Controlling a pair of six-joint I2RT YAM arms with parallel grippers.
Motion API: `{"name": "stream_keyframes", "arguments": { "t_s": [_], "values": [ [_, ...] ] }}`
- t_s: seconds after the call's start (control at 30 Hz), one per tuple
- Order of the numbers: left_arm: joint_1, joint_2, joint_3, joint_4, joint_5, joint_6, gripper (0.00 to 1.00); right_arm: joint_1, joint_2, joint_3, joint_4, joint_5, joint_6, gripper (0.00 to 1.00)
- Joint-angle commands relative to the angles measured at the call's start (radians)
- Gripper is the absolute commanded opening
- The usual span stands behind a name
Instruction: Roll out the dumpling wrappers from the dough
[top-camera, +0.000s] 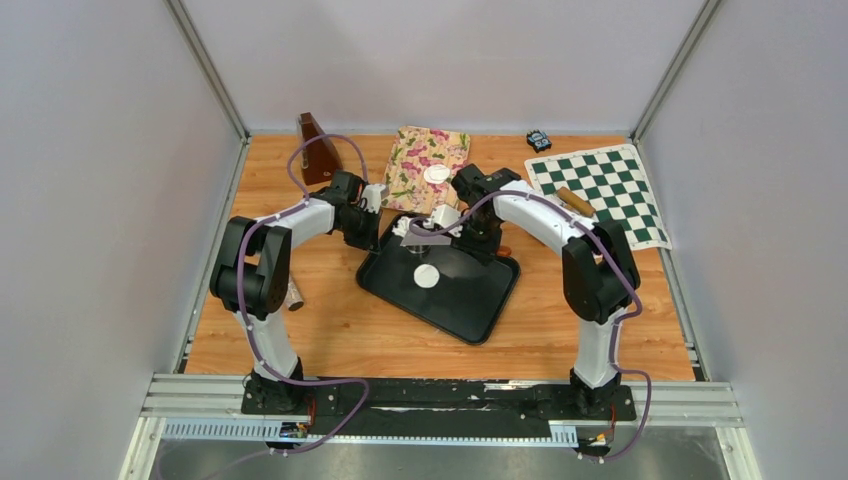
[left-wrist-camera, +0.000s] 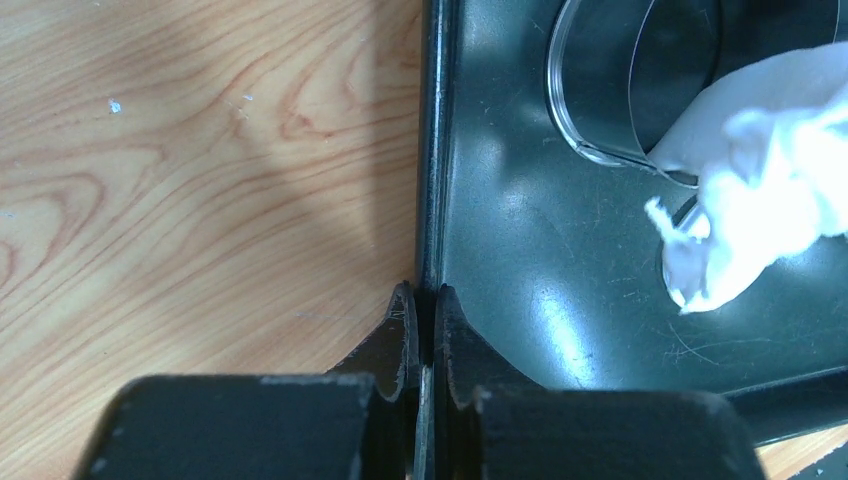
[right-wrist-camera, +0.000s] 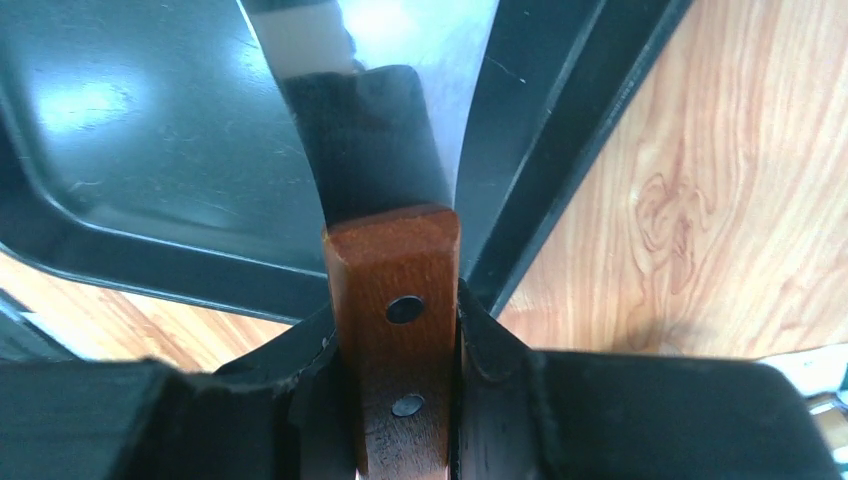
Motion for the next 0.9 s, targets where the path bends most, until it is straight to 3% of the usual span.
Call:
{"name": "stream_keyframes", "arguments": {
  "t_s": [0.0, 0.13, 0.73, 0.87],
  "values": [
    [0.004, 0.025, 0.005, 0.005, -0.043, -0.012, 0.00, -0.009, 0.027, 0.065, -0.065, -0.134, 0.022, 0.00],
    [0.004, 0.022, 0.003, 0.004, -0.043, -0.013, 0.00, -0.044, 0.038, 0.103, -0.119, -0.188, 0.037, 0.00],
    [0.004, 0.019, 0.003, 0.004, -0.060, -0.014, 0.00, -0.116, 0.044, 0.040, -0.214, -0.077, -0.019, 0.00],
    [0.004, 0.017, 0.003, 0.004, -0.063, -0.015, 0.00, -0.127, 0.038, 0.064, -0.239, -0.132, -0.037, 0.00]
  ]
}}
